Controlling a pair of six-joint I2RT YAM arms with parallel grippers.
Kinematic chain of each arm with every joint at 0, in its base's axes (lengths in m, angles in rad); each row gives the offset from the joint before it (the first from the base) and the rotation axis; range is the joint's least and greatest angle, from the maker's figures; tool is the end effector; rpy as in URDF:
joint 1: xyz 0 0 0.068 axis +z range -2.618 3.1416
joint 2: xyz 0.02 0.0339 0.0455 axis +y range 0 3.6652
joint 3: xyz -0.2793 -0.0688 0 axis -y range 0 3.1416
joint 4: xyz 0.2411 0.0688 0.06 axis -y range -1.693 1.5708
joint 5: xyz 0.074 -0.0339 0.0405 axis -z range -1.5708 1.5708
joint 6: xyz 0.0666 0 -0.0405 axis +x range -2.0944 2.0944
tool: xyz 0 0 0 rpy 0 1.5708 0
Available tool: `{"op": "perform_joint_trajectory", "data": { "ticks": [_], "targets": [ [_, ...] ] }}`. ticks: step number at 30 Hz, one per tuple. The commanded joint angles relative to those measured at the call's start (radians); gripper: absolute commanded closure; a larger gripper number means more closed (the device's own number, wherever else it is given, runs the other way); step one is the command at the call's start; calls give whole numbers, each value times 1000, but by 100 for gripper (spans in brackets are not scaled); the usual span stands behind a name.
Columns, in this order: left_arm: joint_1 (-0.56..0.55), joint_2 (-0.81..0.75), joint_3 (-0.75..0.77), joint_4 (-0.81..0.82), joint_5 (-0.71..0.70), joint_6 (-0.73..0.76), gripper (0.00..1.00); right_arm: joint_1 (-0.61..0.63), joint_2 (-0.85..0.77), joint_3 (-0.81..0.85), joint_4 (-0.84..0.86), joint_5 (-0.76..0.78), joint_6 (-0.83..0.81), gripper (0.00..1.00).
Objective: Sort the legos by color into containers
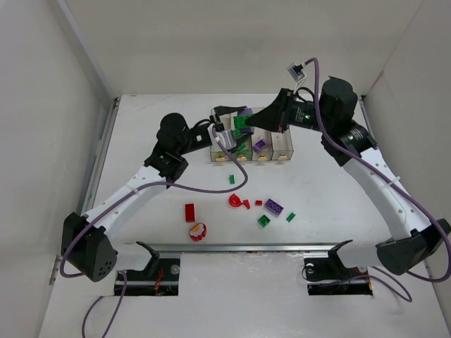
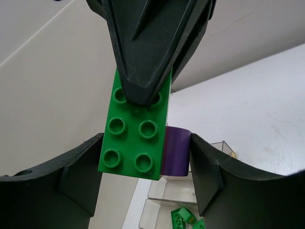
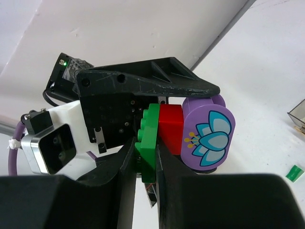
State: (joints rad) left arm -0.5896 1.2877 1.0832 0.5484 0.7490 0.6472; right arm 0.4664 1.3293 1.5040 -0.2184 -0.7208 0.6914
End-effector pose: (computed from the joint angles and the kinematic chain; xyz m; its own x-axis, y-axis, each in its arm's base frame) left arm 0.2290 -0.2077 0.4329 0.7904 0.0026 -0.6126 0.5810 0.3143 0.7508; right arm 0.2519 0.1760 0.4803 -0.6210 0.2237 -0.7512 -0.6891 0.3011 0.6592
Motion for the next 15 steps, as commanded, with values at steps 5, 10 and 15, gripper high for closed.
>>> {"op": "perform_joint_trajectory", "data": {
  "ticks": [5, 10, 15],
  "targets": [
    [20, -25, 7, -149, -8, -58, 100, 11, -28, 31, 48, 72, -9, 100],
    [45, 4, -20, -294, -54, -83, 100, 11, -38, 41, 25, 83, -18, 100],
    [45, 4, -42, -320, -74, -72, 100, 2, -38, 41, -18, 129, -27, 100]
  ]
}}
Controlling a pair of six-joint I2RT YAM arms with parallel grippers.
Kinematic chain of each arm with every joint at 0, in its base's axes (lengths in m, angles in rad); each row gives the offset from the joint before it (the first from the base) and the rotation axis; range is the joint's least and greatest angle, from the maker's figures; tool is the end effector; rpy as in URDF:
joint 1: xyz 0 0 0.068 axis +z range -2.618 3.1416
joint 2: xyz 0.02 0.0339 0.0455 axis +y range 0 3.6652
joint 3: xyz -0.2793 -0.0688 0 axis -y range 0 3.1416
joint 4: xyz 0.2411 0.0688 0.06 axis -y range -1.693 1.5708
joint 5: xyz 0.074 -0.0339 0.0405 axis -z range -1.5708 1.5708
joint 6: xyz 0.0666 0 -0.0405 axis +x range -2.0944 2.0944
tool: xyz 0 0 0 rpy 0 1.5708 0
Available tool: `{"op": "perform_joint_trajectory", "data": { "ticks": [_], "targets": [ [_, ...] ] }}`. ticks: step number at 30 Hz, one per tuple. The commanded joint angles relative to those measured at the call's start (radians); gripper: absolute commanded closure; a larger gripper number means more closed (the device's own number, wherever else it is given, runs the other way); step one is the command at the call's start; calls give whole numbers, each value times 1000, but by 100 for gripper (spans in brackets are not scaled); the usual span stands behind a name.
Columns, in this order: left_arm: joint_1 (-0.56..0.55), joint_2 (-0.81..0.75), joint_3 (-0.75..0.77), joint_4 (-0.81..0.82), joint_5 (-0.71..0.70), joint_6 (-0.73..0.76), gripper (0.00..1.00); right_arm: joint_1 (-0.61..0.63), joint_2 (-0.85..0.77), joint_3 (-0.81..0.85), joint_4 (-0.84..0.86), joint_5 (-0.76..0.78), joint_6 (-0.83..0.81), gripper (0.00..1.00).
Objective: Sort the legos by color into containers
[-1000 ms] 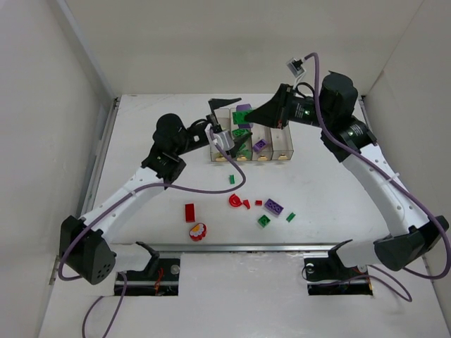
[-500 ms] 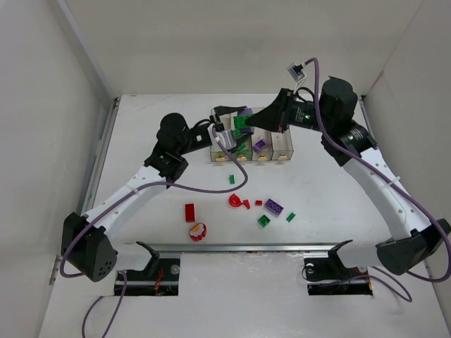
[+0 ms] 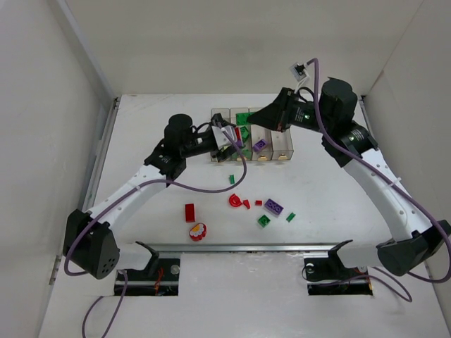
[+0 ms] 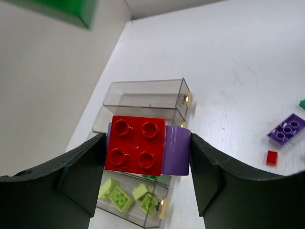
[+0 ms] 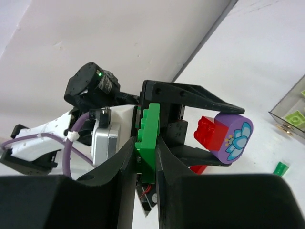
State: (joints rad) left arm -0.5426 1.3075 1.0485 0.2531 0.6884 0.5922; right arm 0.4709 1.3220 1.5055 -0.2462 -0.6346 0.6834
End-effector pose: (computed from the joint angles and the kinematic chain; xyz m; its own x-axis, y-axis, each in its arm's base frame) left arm 0.2532 -0.2021 0.3787 0.5221 0.1886 -0.8318 0.7851 0.2748 0.5551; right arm 0.2536 0.1734 0.4792 -0.6070 0.2616 -0.7505 -0.6569 0.3663 0.6590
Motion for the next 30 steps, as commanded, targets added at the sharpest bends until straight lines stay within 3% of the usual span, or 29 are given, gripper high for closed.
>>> {"op": "perform_joint_trajectory", "data": {
  "ticks": [1, 5, 8, 12, 16, 20, 30],
  "targets": [
    [-2, -16, -16, -14, -13, -17, 100, -3, -30, 39, -2, 58, -31, 100],
    [7, -16, -16, -14, -35, -42, 100, -46, -30, 39, -154, 257, -41, 100],
    [16, -25, -25, -25, -61, -51, 100, -77, -3, 27, -260, 516, -80, 100],
    [26, -34, -35, -66, -70, -60, 100, -89, 200, 62, -318, 711, -192, 100],
    [26, -59, -74, -66, -102, -69, 100, -100, 388, 189, -340, 676, -278, 100],
    [35, -70, -113, -41, -127, -78, 100, -91, 471, 211, -236, 575, -315, 100],
    [64, -70, -170, 18, -127, -78, 100, -38, 672, 363, -246, 497, -354, 100]
  ]
}}
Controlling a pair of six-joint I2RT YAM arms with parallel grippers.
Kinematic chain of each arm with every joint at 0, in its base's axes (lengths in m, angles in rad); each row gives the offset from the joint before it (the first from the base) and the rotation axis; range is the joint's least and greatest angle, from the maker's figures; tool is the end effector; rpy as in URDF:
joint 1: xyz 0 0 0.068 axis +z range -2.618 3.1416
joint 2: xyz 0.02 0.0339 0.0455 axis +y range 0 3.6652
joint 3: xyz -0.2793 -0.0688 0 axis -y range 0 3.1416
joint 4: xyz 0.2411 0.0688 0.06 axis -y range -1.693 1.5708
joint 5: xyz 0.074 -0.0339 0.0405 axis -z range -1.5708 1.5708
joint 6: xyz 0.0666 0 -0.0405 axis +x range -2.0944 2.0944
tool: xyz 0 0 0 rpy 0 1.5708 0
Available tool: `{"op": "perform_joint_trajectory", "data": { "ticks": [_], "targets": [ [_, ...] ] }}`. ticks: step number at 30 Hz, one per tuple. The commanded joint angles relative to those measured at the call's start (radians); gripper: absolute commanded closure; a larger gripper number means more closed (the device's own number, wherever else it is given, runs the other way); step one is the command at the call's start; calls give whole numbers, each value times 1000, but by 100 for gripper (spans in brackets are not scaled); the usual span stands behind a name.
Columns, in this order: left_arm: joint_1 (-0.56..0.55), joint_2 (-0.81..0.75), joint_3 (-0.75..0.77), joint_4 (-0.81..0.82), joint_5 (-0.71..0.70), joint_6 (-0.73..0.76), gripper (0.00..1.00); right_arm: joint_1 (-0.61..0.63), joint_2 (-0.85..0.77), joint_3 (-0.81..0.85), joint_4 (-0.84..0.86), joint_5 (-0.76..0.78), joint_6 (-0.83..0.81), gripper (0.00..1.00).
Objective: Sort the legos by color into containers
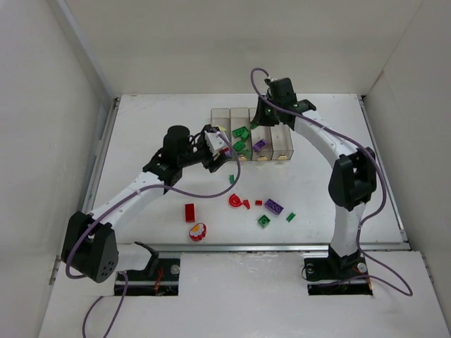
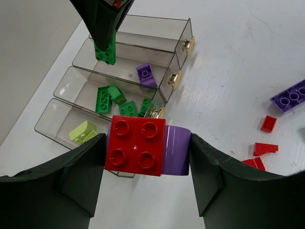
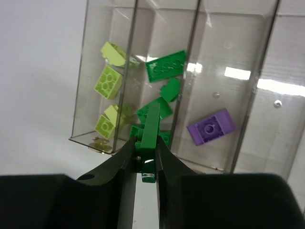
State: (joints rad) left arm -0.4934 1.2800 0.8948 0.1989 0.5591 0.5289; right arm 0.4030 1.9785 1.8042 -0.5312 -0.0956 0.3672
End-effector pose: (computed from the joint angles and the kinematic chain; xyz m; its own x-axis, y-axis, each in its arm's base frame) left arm 0.2599 -0.1799 0.3219 0.2934 0.3279 -0.8980 0.8253 0.3872 0.4110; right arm 0.4440 0.1962 0.2962 -0.7209 0.0812 -0.6883 -0.2126 0.9193 0.3311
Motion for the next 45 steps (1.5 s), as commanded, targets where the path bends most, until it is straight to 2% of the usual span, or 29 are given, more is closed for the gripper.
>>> {"op": "perform_joint_trajectory", "data": {
  "ticks": [1, 4, 5, 6, 7, 8, 10, 11, 16, 19, 20, 24, 26, 31, 34, 39, 42, 45],
  "targets": [
    [15, -42, -16, 86, 2, -15, 100, 43, 29, 73, 39, -42, -37, 100],
    [24, -33, -36, 109, 2, -15, 100, 53, 71, 83, 37, -42, -37, 99],
    [24, -24, -36, 123, 2, -6, 100, 53, 88, 104, 24, -33, -37, 92],
    [33, -24, -36, 123, 2, -6, 100, 53, 123, 139, -13, -33, -37, 80],
    [33, -24, -36, 135, 2, -6, 100, 53, 137, 161, -32, -33, -48, 52],
    [33, -13, -36, 135, 13, 9, 100, 53, 149, 179, -45, -52, -59, 40],
    [33, -4, -36, 145, 27, 20, 100, 53, 149, 207, -70, -52, -80, 27],
    [42, -4, -36, 145, 47, 35, 100, 53, 140, 207, -70, -37, -80, 0],
    [42, 18, -54, 154, 97, 102, 100, 53, 17, 173, -91, -27, -126, 0],
    [42, 28, -54, 181, 122, 102, 100, 53, -116, 115, -101, -13, -142, 0],
    [42, 38, -54, 191, 133, 102, 100, 62, -197, 56, -83, -13, -142, 0],
    [42, 87, -25, 191, 133, 102, 100, 111, -347, -95, 8, -128, -162, 3],
    [32, 108, 16, 163, 113, 114, 100, 172, -357, -105, 8, -142, -162, 3],
    [23, 162, 62, 161, 72, 134, 100, 256, -258, -57, -50, -110, -180, 4],
    [13, 171, 73, 186, 61, 134, 100, 257, -218, -30, -68, -66, -180, 5],
    [4, 189, 113, 228, -4, 36, 100, 257, -188, -9, -69, 2, -180, 8],
    [36, 199, 127, 270, 18, -61, 100, 238, -199, 0, -50, -7, -156, 8],
    [49, 209, 136, 293, 38, -109, 100, 166, -245, -48, 15, -88, -85, 8]
  ]
}}
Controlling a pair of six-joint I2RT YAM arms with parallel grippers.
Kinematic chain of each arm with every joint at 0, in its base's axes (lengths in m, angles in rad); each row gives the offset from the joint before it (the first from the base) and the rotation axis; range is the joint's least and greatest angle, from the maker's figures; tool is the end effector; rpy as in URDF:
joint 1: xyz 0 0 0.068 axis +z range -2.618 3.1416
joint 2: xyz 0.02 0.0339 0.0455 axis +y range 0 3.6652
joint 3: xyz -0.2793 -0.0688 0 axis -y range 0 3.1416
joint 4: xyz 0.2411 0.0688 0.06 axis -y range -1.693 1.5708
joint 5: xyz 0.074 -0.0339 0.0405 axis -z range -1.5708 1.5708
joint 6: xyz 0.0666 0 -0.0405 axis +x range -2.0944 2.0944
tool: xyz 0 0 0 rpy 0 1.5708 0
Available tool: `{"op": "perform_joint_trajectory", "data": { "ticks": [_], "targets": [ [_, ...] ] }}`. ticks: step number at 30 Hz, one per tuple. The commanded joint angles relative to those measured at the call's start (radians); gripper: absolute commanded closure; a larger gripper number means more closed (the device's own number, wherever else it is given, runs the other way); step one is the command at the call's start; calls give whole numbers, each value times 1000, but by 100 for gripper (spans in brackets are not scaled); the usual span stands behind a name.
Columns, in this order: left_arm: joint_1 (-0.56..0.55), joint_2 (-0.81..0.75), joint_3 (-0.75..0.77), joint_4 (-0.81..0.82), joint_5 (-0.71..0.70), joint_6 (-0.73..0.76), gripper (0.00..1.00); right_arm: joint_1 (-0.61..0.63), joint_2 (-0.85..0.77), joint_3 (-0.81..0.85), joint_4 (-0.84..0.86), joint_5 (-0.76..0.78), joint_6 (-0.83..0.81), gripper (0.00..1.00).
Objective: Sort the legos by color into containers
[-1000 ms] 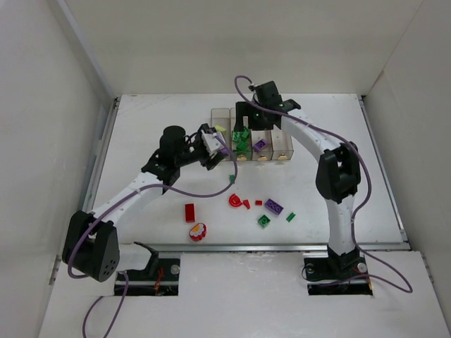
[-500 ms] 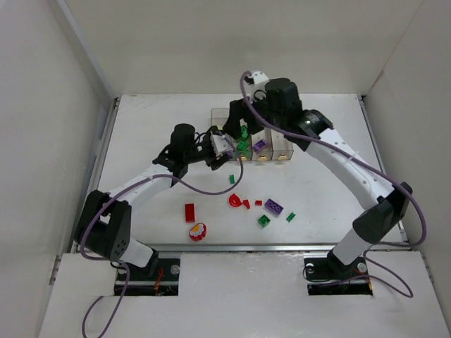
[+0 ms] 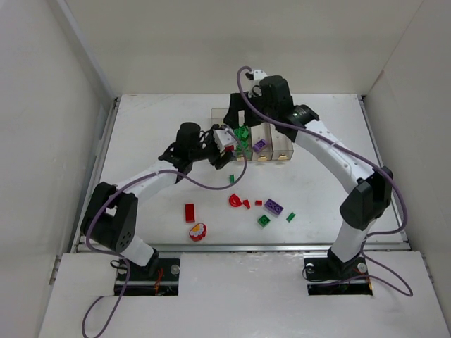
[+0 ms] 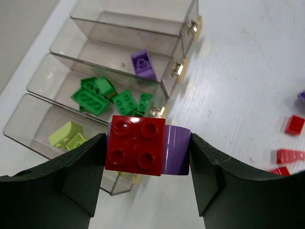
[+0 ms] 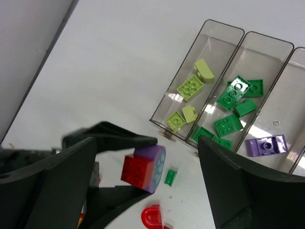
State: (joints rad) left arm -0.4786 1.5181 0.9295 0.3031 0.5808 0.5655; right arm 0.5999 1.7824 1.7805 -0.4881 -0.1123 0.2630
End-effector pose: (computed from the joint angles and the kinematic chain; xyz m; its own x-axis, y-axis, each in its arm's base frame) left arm 0.3059 -0.1999 0.2719 0.2456 0.3772 -0.8929 0.8536 0.3523 0.3837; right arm 0.3619 0.2566 0.3801 -0.5422 -0.0578 -0.8383 -0.5195 0.8072 0.2803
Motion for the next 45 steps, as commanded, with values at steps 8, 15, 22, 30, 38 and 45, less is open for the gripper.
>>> {"op": "perform_joint_trajectory", "data": {
  "ticks": [8, 15, 22, 30, 38, 45],
  "targets": [
    [52, -18, 137, 189, 37, -177, 100, -147, -101, -170, 80, -311, 33, 10],
    [52, 1, 155, 169, 60, -121, 100, -94, -110, -180, 134, -369, 7, 10],
    [52, 1, 155, 120, 97, -61, 100, -84, -64, -148, 125, -359, 16, 10],
    [43, 1, 164, 62, 137, -1, 100, -84, -22, -98, 83, -312, -2, 13],
    [21, 20, 196, 53, 108, -1, 100, -32, 81, 16, 5, -205, -2, 13],
    [21, 30, 206, 21, 90, 8, 100, -32, 81, 25, 6, -187, -2, 37]
  ]
}}
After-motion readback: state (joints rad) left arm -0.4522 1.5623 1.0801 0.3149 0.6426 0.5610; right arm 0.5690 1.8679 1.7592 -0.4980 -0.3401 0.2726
